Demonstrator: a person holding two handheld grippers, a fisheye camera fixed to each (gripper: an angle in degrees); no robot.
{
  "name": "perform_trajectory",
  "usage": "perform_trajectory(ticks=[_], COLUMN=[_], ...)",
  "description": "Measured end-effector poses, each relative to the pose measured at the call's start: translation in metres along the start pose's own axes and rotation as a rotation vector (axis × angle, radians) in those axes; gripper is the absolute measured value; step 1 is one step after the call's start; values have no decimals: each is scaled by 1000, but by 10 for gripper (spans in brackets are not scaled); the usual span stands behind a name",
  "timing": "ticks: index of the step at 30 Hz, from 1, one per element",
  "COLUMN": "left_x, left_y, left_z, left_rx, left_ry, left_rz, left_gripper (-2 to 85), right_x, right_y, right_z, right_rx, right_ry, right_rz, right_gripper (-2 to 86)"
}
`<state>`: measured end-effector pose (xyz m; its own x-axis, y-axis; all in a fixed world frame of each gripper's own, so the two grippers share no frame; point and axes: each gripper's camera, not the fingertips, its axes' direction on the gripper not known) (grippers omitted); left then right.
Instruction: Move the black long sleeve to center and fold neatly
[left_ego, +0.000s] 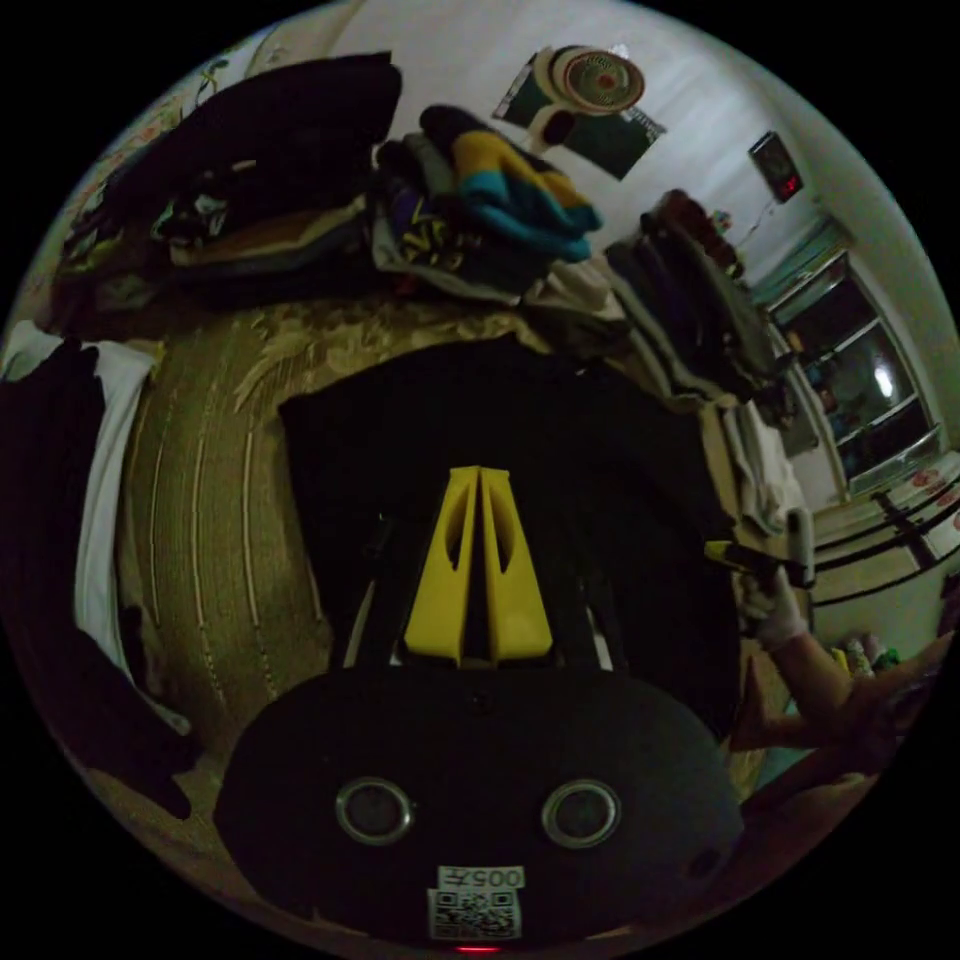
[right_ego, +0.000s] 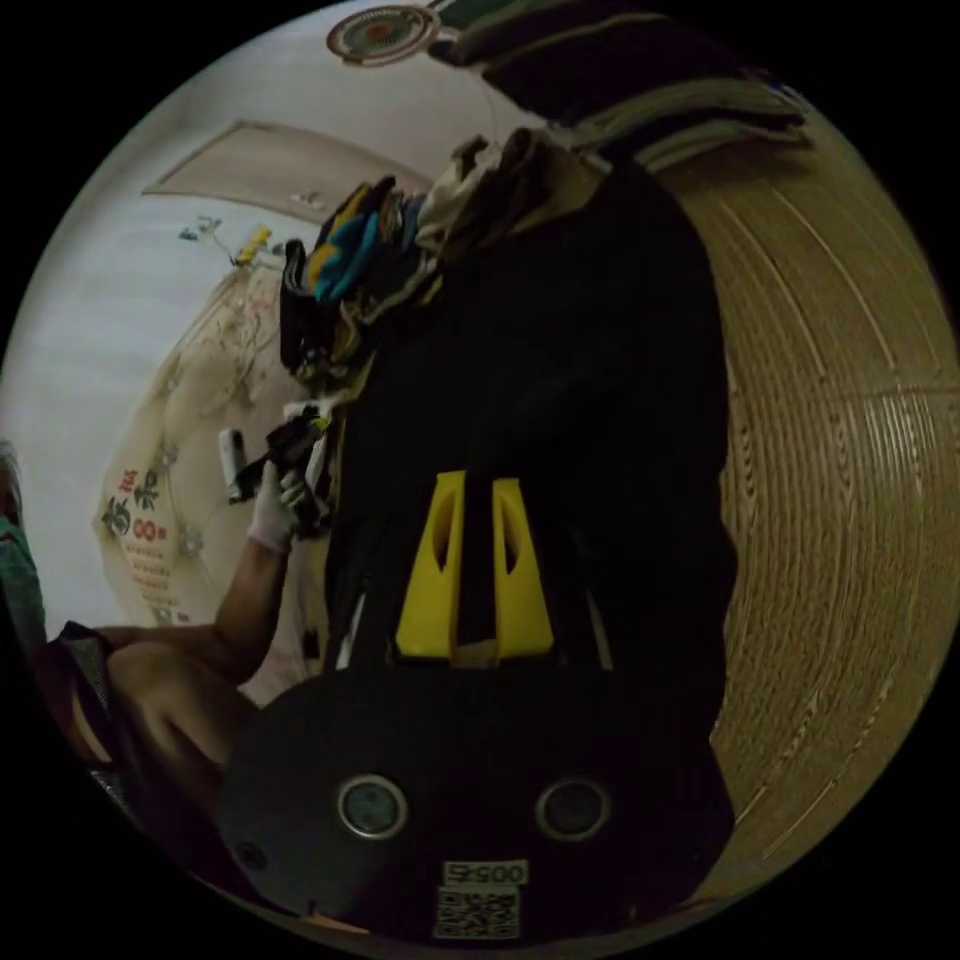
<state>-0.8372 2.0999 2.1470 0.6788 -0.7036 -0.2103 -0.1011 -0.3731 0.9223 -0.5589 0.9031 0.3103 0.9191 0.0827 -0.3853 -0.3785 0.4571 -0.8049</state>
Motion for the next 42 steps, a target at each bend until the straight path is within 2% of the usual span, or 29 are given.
perform_trajectory(ticks=[3,7,9,11,15,21,26,28,30,34,38,41,42], left_x=[6,39,59,84,107,125,149,154,156,158,164,159,156], left_y=[-9,-13,-14,-14,-10,-10,-9,-7,-3,2,5,9,11], left_z=[22,27,37,59,85,96,108,117,129,133,137,160,161], left_rx=[-54,-2,-34,-138,-228,-236,-222,-241,-269,-247,-215,-276,-270], left_ry=[-81,-35,11,39,13,33,-9,-2,-10,11,-23,-65,-48], left_rz=[-12,93,186,279,331,339,410,422,426,418,441,445,436], left_gripper=[-7,-7,-7,-7,-7,-7,-7,-7,-7,-7,-7,-6,-5], right_x=[3,-2,-5,-6,-5,-1,-1,-1,-3,-12,-15,5,18], right_y=[-7,-39,-56,-70,-85,-90,-133,-151,-157,-170,-189,-212,-218], right_z=[-33,-64,-66,-67,-83,-131,-92,-58,-39,-39,-52,-38,-24], right_rx=[72,128,114,97,92,282,43,-105,-160,-112,10,-70,-154], right_ry=[116,275,371,458,389,294,485,645,738,774,787,780,803], right_rz=[-3,-85,-131,-148,-148,-108,-211,-284,-344,-374,-387,-305,-276], right_gripper=[37,57,63,62,61,66,70,68,68,-1,-7,-5,1])
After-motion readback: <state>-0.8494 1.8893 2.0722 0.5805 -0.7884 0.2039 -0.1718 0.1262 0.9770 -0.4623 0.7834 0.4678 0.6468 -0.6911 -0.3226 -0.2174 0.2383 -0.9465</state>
